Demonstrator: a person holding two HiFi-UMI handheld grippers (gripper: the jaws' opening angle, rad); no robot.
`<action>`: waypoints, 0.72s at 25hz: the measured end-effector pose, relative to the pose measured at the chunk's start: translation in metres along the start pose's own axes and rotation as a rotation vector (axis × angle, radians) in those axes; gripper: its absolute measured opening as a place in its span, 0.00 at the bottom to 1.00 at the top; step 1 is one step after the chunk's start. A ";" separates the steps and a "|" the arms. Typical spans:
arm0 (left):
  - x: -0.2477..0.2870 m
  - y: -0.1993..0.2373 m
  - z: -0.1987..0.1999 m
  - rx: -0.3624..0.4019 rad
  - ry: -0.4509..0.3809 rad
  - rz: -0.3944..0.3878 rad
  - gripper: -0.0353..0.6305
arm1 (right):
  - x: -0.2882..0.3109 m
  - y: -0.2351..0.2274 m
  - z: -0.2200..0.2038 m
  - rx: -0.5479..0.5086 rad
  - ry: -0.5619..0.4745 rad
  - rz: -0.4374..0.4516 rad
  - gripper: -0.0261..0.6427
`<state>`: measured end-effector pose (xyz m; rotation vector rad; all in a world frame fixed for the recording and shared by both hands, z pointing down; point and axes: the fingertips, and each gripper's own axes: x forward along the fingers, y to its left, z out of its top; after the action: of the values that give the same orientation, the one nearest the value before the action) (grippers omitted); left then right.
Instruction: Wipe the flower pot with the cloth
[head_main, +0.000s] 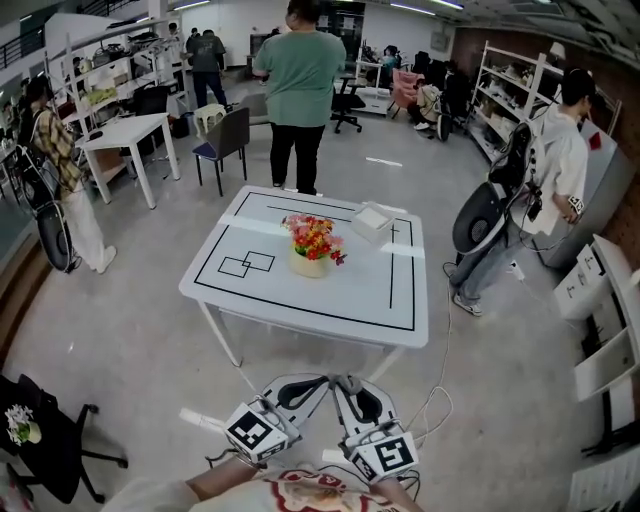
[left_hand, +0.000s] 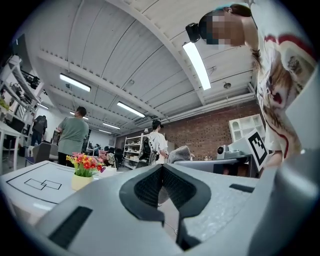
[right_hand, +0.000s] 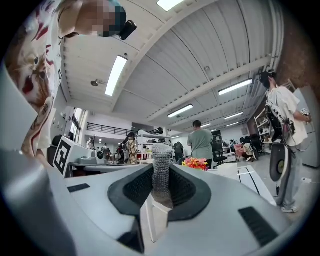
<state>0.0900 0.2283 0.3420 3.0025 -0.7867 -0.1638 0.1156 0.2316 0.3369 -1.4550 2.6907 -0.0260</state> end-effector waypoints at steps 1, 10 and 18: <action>-0.003 -0.001 0.001 -0.001 -0.002 0.004 0.06 | -0.001 0.004 0.000 0.003 0.002 0.006 0.14; -0.062 -0.014 0.001 -0.017 -0.002 0.020 0.06 | -0.004 0.042 -0.002 -0.014 0.011 -0.012 0.15; -0.142 -0.036 0.018 0.021 -0.008 0.012 0.06 | -0.025 0.136 0.004 -0.027 -0.005 -0.001 0.15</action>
<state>-0.0176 0.3298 0.3356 3.0180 -0.8115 -0.1686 0.0162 0.3267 0.3275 -1.4615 2.6966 0.0142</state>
